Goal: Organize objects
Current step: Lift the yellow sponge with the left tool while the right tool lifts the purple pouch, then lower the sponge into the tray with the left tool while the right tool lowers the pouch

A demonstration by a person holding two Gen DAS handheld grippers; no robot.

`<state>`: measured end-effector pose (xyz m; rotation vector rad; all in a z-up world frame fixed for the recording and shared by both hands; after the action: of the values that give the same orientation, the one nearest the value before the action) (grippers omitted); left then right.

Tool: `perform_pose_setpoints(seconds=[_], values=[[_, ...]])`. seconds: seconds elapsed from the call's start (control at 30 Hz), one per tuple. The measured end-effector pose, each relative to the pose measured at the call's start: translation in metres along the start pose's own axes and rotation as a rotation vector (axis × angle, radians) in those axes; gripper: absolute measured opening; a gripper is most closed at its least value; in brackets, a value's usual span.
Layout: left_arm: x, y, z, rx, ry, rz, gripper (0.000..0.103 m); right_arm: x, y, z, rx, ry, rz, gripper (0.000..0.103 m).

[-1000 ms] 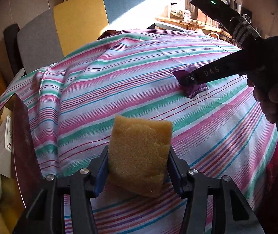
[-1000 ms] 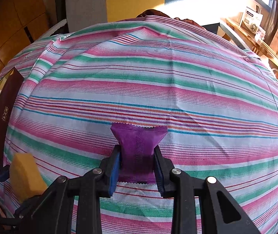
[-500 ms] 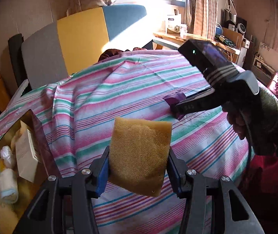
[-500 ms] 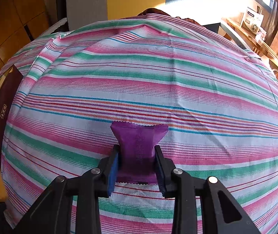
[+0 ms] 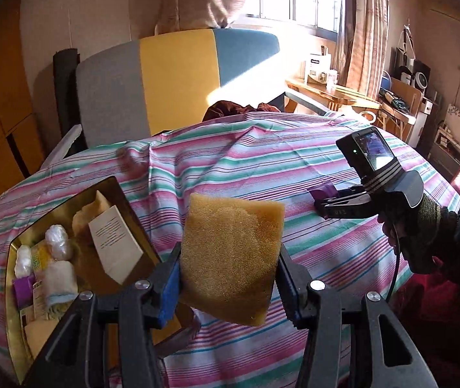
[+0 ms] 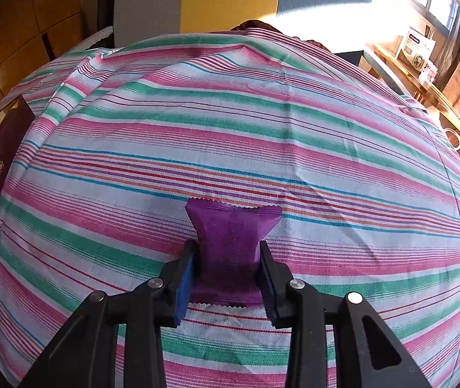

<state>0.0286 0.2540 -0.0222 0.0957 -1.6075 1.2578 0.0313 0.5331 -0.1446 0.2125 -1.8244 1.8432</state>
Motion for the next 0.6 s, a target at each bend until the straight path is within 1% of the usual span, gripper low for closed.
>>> perform_pose_setpoints(seconds=[0.13, 0.23, 0.4, 0.6], values=[[-0.010, -0.006, 0.030, 0.017, -0.060, 0.006, 0.053, 0.000, -0.002, 0.005, -0.049, 0.017, 0.001, 0.035], [-0.019, -0.014, 0.065, 0.038, -0.125, 0.006, 0.053, -0.001, -0.002, 0.011, -0.096, 0.028, 0.005, 0.035], [-0.041, -0.030, 0.136, 0.136, -0.264, 0.006, 0.053, -0.004, -0.005, 0.017, -0.139, 0.057, 0.005, 0.035], [-0.087, -0.048, 0.219, 0.284, -0.452, 0.035, 0.053, -0.007, -0.008, 0.026, -0.153, 0.085, 0.034, 0.034]])
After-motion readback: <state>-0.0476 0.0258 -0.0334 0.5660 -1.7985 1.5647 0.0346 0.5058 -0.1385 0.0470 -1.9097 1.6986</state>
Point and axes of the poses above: each gripper's, at about its wrist camera, not at the fingertips, and y roughly the way its jaws point, z to its left, x to its top, the point moved 2 cm from there along y, roughly the way its jaws point, and after that the axes turned 8 degrees about x, right-handed, at the moved point
